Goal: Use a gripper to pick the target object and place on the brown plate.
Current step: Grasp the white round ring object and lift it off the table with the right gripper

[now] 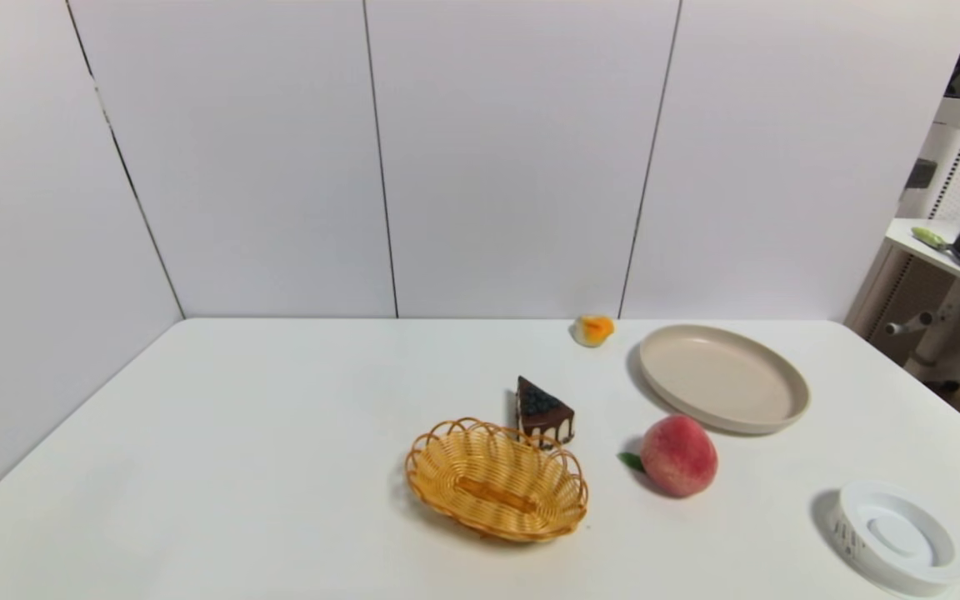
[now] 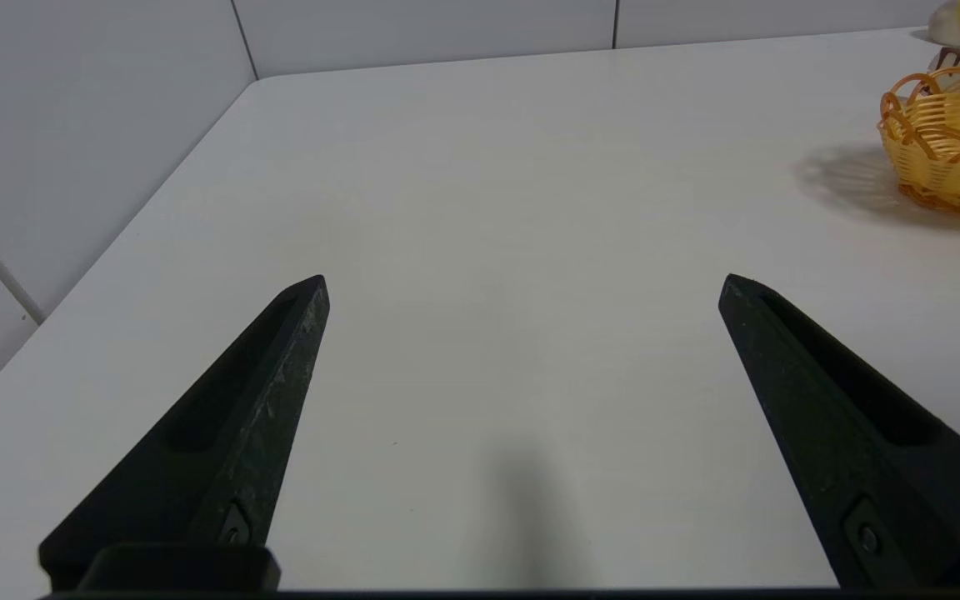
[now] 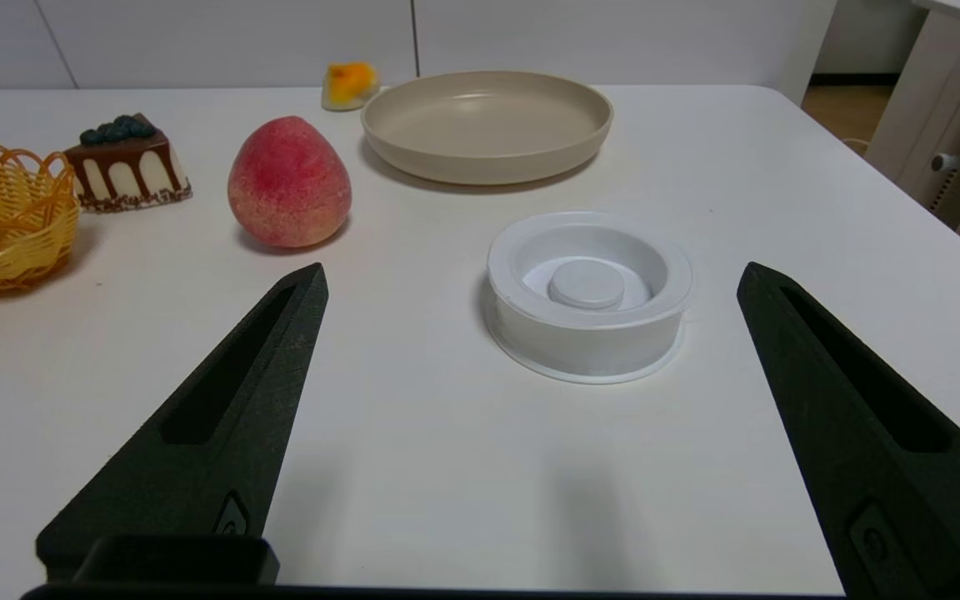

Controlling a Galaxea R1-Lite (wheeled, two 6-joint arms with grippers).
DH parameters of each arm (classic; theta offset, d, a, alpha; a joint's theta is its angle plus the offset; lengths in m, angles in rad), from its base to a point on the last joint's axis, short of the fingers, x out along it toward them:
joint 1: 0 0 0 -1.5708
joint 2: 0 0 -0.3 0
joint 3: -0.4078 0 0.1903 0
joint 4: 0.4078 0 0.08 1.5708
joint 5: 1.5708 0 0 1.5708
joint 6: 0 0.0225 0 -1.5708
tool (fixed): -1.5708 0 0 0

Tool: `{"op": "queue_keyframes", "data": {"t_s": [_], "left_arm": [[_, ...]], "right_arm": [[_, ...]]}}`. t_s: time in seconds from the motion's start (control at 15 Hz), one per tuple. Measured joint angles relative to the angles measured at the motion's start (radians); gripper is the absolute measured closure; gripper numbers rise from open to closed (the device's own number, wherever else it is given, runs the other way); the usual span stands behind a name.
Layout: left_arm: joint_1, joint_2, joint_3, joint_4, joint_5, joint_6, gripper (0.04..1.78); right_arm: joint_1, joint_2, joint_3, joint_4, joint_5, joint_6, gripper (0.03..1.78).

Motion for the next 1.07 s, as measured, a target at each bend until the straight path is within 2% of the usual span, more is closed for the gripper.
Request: {"op": "queue_keyframes", "data": {"t_s": [0.13, 0.33, 0.47, 0.6, 0.8, 0.93, 1.07], "left_arm": [[0.000, 0.000, 0.000, 0.000, 0.000, 0.000, 0.13], [0.000, 0.000, 0.000, 0.000, 0.000, 0.000, 0.13], [0.000, 0.000, 0.000, 0.000, 0.000, 0.000, 0.13], [0.000, 0.000, 0.000, 0.000, 0.000, 0.000, 0.13], [0.000, 0.000, 0.000, 0.000, 0.000, 0.000, 0.13], [0.000, 0.000, 0.000, 0.000, 0.000, 0.000, 0.13], [0.000, 0.000, 0.000, 0.000, 0.000, 0.000, 0.13]], "right_arm": [[0.000, 0.032, -0.001, -0.001, 0.000, -0.001, 0.11], [-0.003, 0.194, -0.065, -0.010, -0.001, 0.003, 0.11], [-0.005, 0.349, -0.164, -0.002, -0.001, 0.017, 0.11], [-0.006, 0.528, -0.323, 0.035, 0.001, 0.046, 0.11], [-0.004, 0.807, -0.652, 0.201, 0.005, 0.085, 0.11], [-0.002, 0.992, -0.871, 0.418, 0.018, 0.097, 0.11], [-0.002, 1.147, -1.030, 0.640, 0.059, 0.104, 0.11]]}}
